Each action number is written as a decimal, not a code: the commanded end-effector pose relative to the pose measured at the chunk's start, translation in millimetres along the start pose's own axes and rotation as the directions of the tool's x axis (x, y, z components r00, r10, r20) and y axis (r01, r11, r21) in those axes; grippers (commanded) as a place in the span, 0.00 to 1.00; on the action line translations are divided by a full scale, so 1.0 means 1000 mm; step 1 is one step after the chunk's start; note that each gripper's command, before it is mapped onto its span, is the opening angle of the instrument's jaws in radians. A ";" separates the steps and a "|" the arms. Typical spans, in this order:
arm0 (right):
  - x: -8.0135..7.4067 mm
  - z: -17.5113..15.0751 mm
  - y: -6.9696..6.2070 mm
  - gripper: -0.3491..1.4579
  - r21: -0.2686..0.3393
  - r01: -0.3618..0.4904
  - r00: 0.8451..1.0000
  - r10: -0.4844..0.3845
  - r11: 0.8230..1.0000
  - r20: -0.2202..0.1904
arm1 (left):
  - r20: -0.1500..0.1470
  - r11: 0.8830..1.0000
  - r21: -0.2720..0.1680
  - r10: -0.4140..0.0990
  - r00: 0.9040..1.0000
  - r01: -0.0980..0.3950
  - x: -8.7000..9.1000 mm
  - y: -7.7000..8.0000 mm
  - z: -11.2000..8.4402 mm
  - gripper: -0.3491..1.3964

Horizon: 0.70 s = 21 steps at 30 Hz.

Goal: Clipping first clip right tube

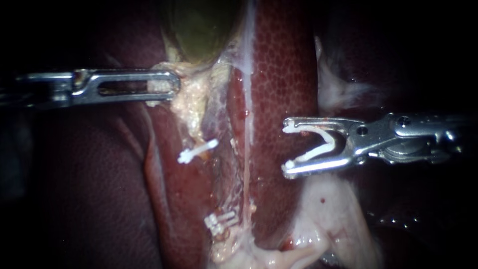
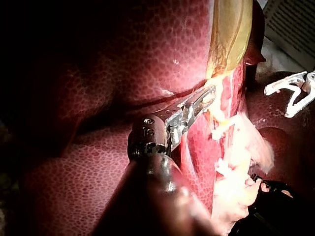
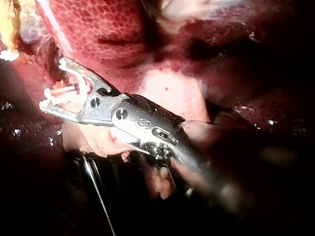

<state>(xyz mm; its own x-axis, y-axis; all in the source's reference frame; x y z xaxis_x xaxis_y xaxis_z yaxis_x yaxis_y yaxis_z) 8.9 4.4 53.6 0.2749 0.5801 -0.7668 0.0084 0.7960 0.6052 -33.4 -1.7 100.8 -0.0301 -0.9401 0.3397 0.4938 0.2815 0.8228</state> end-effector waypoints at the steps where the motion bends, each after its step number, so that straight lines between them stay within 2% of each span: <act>1: 0.0000 0.0000 0.0000 0.52 -0.001 0.000 1.000 0.000 1.000 0.000 | 0.009 1.000 0.002 0.004 1.000 -0.004 -0.0003 -0.0001 -0.0004 0.00; 4: -0.0001 0.0000 0.0000 0.52 -0.001 0.000 1.000 0.000 1.000 0.000 | 0.020 1.000 0.004 0.004 1.000 -0.004 -0.0009 -0.0003 -0.0011 0.00; 12: -0.0006 0.0006 0.0000 0.52 0.006 0.004 1.000 -0.004 1.000 -0.001 | 0.021 1.000 0.003 0.003 1.000 -0.003 -0.0010 -0.0004 -0.0013 0.00; 15: -0.0018 0.0014 0.0001 0.52 0.014 0.011 1.000 -0.011 1.000 -0.002 | 0.021 1.000 0.003 0.003 1.000 -0.003 -0.0010 -0.0004 -0.0013 0.00; 21: -0.0056 0.0041 0.0011 0.52 0.028 0.009 0.999 -0.010 1.000 0.038 | 0.021 1.000 0.003 0.003 1.000 -0.003 -0.0009 -0.0004 -0.0013 0.00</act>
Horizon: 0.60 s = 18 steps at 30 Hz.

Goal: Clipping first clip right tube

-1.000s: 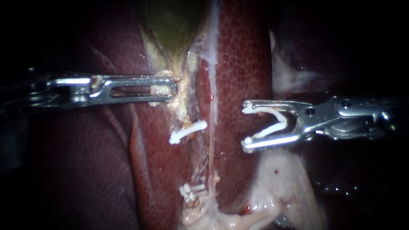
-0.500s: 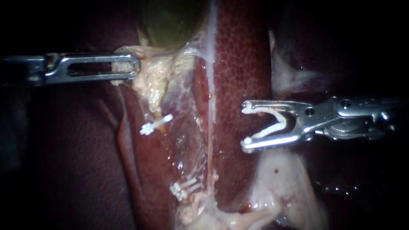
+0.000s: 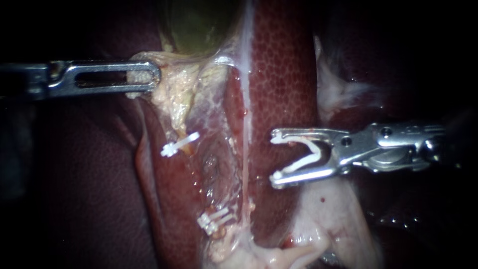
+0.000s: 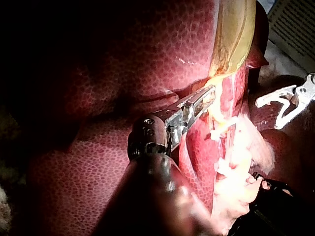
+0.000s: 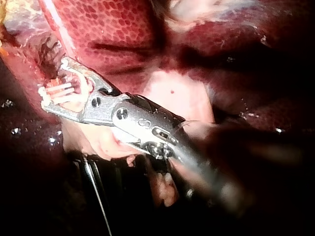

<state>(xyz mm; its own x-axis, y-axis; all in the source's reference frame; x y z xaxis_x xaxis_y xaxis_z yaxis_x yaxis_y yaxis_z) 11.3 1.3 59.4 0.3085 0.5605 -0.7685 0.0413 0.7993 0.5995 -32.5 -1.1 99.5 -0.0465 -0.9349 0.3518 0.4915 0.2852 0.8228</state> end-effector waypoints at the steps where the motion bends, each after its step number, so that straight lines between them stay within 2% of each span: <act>1: -0.0009 0.0006 0.0002 0.52 0.002 -0.013 1.000 0.013 1.000 0.010 | 0.000 1.000 0.000 0.000 1.000 0.000 0.0000 0.0000 0.0000 0.00; 11: -0.0085 0.0054 0.0024 0.52 0.012 -0.092 0.993 0.091 0.996 0.075 | 0.000 1.000 0.000 0.000 1.000 0.000 0.0001 0.0000 0.0000 0.00; 18: -0.0114 0.0078 0.0030 0.52 0.023 -0.127 0.988 0.124 0.992 0.089 | 0.001 1.000 -0.001 0.000 1.000 0.000 0.0001 -0.0001 -0.0001 0.00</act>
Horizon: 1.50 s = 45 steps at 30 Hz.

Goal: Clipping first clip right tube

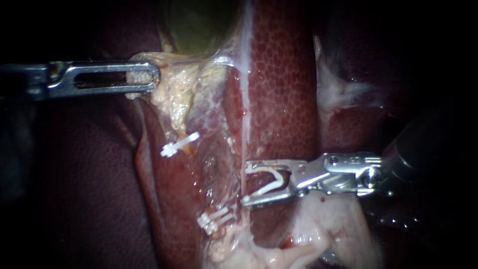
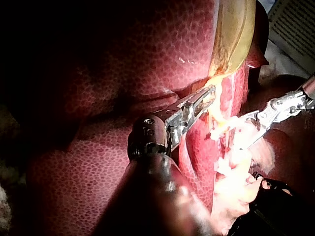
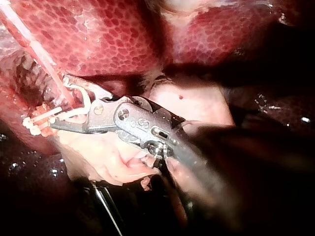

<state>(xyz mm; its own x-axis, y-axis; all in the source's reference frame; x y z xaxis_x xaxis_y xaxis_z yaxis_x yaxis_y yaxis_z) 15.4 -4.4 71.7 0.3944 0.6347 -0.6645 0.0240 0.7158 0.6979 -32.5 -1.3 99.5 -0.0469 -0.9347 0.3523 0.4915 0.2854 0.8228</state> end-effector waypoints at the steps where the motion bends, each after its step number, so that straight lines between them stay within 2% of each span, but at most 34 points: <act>1: -0.0003 0.0003 0.0001 0.52 0.002 -0.001 1.000 0.001 1.000 0.003 | 0.000 1.000 -0.001 0.000 1.000 0.000 0.0000 0.0000 0.0000 0.00; 10: -0.0021 0.0033 0.0002 0.52 0.031 -0.058 0.998 0.057 0.998 0.013 | 0.000 1.000 -0.001 0.001 1.000 -0.001 0.0001 0.0000 0.0000 0.00; 18: -0.0022 0.0045 0.0001 0.49 0.111 -0.122 0.991 0.127 0.986 -0.031 | 0.001 1.000 -0.002 0.001 1.000 -0.001 0.0001 0.0000 0.0001 0.00; 25: -0.0023 0.0048 0.0003 0.46 0.114 -0.150 0.987 0.154 0.982 -0.034 | 0.001 1.000 -0.002 0.001 1.000 -0.001 0.0002 -0.0001 0.0000 0.00; 27: -0.0023 0.0047 0.0003 0.43 0.115 -0.155 0.987 0.160 0.981 -0.033 | 0.001 1.000 -0.002 0.001 1.000 -0.001 0.0002 -0.0001 0.0000 0.00; 32: -0.0023 0.0043 0.0004 0.24 0.118 -0.191 0.980 0.195 0.975 -0.030 | 0.001 1.000 -0.002 0.001 1.000 -0.001 0.0002 -0.0001 0.0000 0.00; 39: -0.0026 0.0036 0.0007 0.00 0.123 -0.264 0.963 0.269 0.957 -0.021 | 0.001 1.000 -0.002 0.001 1.000 -0.001 0.0002 -0.0001 0.0000 0.00; 45: -0.0029 0.0029 0.0006 0.00 0.130 -0.291 0.955 0.295 0.948 -0.014 | 0.001 1.000 -0.002 0.001 1.000 -0.001 0.0002 -0.0001 0.0000 0.00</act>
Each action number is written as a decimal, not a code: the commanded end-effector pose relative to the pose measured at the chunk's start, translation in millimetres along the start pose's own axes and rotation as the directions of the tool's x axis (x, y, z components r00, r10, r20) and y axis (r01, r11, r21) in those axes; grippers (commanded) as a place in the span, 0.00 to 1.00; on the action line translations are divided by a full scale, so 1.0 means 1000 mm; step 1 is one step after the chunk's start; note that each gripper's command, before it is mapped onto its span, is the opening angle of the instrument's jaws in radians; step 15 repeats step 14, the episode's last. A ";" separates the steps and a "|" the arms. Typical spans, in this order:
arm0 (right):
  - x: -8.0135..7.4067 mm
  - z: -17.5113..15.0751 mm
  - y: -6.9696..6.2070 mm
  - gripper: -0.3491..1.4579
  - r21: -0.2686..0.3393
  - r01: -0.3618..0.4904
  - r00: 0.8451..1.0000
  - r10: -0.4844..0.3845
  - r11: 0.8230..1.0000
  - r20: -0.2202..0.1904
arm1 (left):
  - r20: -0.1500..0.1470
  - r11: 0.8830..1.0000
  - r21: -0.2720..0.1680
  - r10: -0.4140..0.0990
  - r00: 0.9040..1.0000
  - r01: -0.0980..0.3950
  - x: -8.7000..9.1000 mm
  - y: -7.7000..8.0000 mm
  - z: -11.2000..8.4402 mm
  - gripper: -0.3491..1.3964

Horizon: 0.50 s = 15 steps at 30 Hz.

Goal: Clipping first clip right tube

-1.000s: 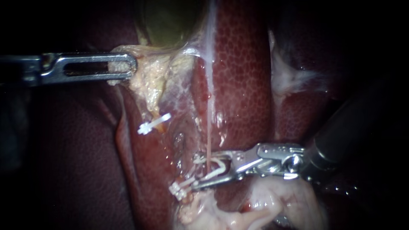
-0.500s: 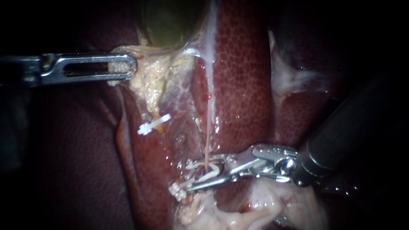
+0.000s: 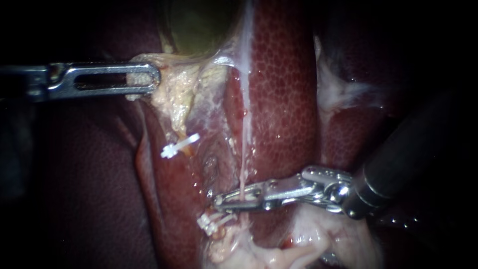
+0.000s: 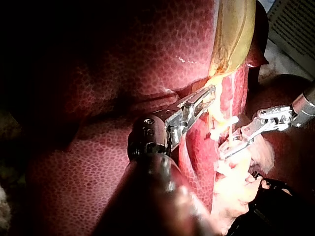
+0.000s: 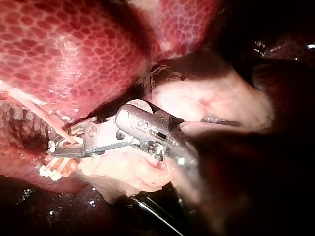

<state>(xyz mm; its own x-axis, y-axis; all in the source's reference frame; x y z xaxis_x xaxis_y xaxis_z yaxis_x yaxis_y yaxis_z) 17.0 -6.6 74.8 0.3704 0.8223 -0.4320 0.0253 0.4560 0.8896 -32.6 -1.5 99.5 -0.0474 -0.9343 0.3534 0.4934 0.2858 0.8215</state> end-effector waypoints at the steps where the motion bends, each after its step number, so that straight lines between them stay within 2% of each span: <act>1: 0.0000 -0.0001 0.0000 0.00 0.002 -0.005 1.000 0.005 1.000 0.001 | 0.000 1.000 0.000 0.000 1.000 0.000 0.0000 0.0000 0.0000 0.00; 15: -0.0001 -0.0001 -0.0002 0.00 0.011 -0.009 1.000 0.009 1.000 0.006 | 0.001 1.000 -0.001 0.000 1.000 0.000 0.0000 0.0000 0.0001 0.00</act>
